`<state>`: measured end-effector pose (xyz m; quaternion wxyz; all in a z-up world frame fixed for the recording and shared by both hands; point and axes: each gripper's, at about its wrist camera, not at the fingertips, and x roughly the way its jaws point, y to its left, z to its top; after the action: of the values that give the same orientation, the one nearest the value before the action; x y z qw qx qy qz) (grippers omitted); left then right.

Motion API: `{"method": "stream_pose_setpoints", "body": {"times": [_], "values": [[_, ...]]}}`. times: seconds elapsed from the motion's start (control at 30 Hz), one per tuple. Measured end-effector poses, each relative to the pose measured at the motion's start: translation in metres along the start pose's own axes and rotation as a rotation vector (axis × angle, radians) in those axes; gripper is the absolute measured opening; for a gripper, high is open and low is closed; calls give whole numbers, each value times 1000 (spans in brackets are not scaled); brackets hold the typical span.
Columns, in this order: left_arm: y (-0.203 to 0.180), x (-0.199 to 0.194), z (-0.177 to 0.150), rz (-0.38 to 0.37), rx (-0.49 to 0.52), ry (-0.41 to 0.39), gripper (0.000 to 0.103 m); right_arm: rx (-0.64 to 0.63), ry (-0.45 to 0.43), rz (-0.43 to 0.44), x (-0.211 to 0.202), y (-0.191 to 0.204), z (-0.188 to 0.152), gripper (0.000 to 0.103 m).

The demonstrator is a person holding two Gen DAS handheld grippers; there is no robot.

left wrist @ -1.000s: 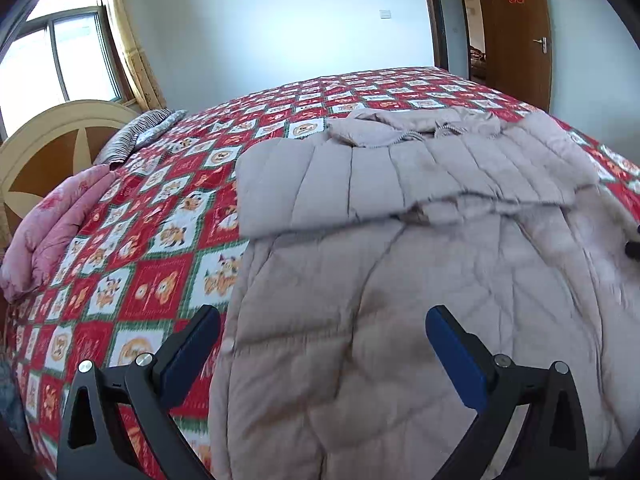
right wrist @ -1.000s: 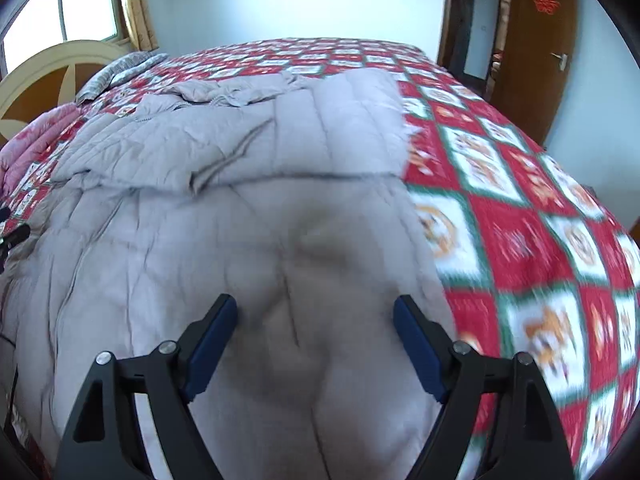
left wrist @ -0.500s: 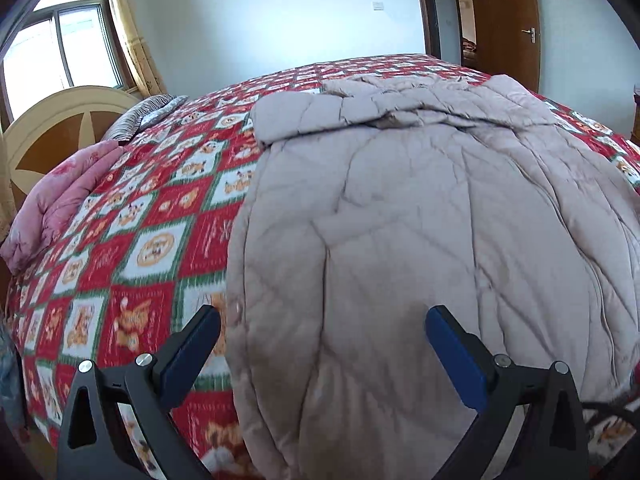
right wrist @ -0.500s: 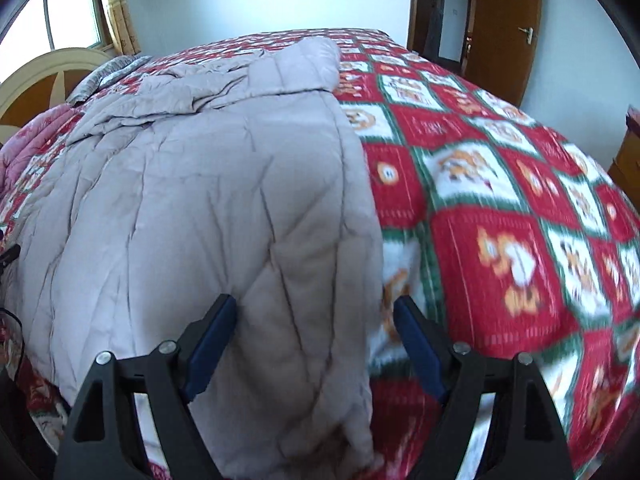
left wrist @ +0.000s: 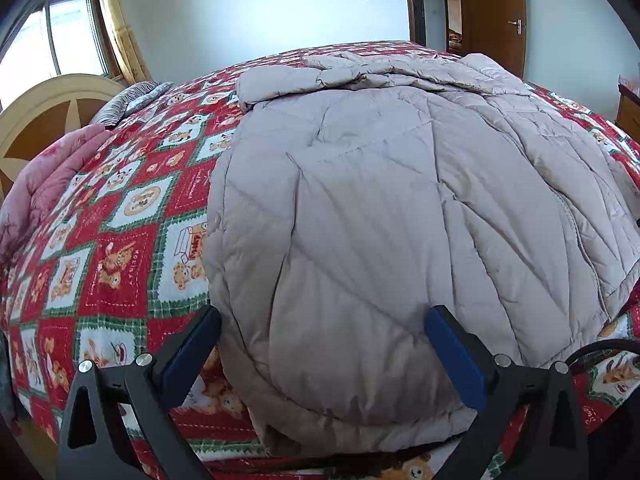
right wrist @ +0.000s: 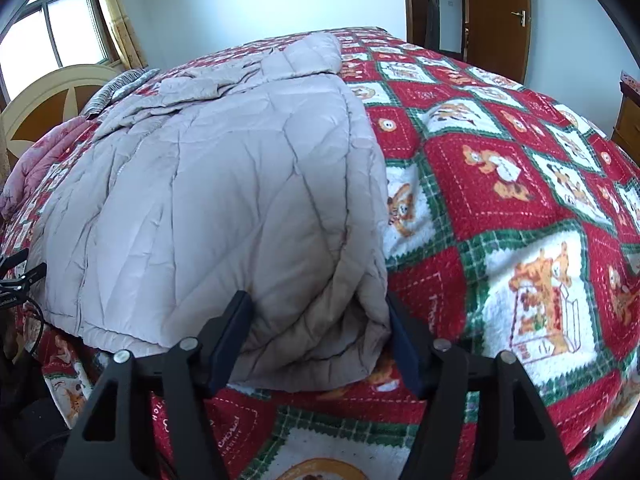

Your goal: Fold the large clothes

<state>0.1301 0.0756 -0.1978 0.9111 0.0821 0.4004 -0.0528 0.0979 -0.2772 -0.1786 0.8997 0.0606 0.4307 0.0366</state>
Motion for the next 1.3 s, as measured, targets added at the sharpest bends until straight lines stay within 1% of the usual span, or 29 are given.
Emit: {"method": "stream_pose_setpoints", "body": {"times": [0.03,0.1,0.13,0.17,0.2,0.3,0.33,0.37,0.4,0.43,0.5,0.53,0.57,0.6,0.63,0.7,0.73,0.83,0.9,1.03,1.23,1.3], "values": [[1,0,0,-9,-12,2,102,6,-1,5,0,1,-1,64],[4,2,-1,-39,-43,16,102,18,-6,24,-1,2,-3,53],[6,3,-1,-67,-63,25,102,17,-11,28,-2,3,-3,50],[7,3,-2,-81,-77,31,102,11,-18,27,-4,5,-4,44],[8,3,-2,-89,-86,36,102,8,-25,29,-6,7,-5,40],[11,4,-4,-102,-99,48,102,3,-27,33,-6,10,-6,40],[12,5,-4,-111,-108,53,102,0,-29,34,-6,11,-6,38],[13,5,-5,-115,-115,61,102,-10,-31,36,-5,12,-6,27],[13,5,-7,-118,-117,69,98,-23,-40,36,-7,14,-7,19],[12,3,-7,-112,-110,72,87,-29,-49,38,-10,15,-7,17],[7,-2,-8,-84,-78,75,74,-35,-72,47,-17,16,-6,15],[5,-6,-7,-81,-65,70,67,-32,-82,51,-19,15,-5,14],[5,-9,-7,-85,-58,63,63,-26,-90,58,-21,15,-5,14],[4,-12,-8,-85,-50,58,53,-19,-94,68,-23,14,-5,13],[4,-12,-8,-74,-39,55,37,-14,-96,73,-22,13,-5,13],[3,-17,-5,-58,-8,41,19,3,-112,101,-27,12,-4,12],[5,-21,-3,-51,-5,31,16,9,-131,121,-32,11,-3,11],[12,-43,7,-57,-15,-30,14,24,-217,170,-57,9,2,10],[17,-60,15,-54,-18,-78,14,37,-264,187,-70,8,7,10],[27,-89,30,-75,-53,-152,13,55,-317,217,-85,10,17,9],[41,-132,50,-154,-100,-243,11,73,-413,257,-123,8,30,8],[48,-144,59,-190,-115,-274,11,87,-449,274,-137,5,35,8]]}}
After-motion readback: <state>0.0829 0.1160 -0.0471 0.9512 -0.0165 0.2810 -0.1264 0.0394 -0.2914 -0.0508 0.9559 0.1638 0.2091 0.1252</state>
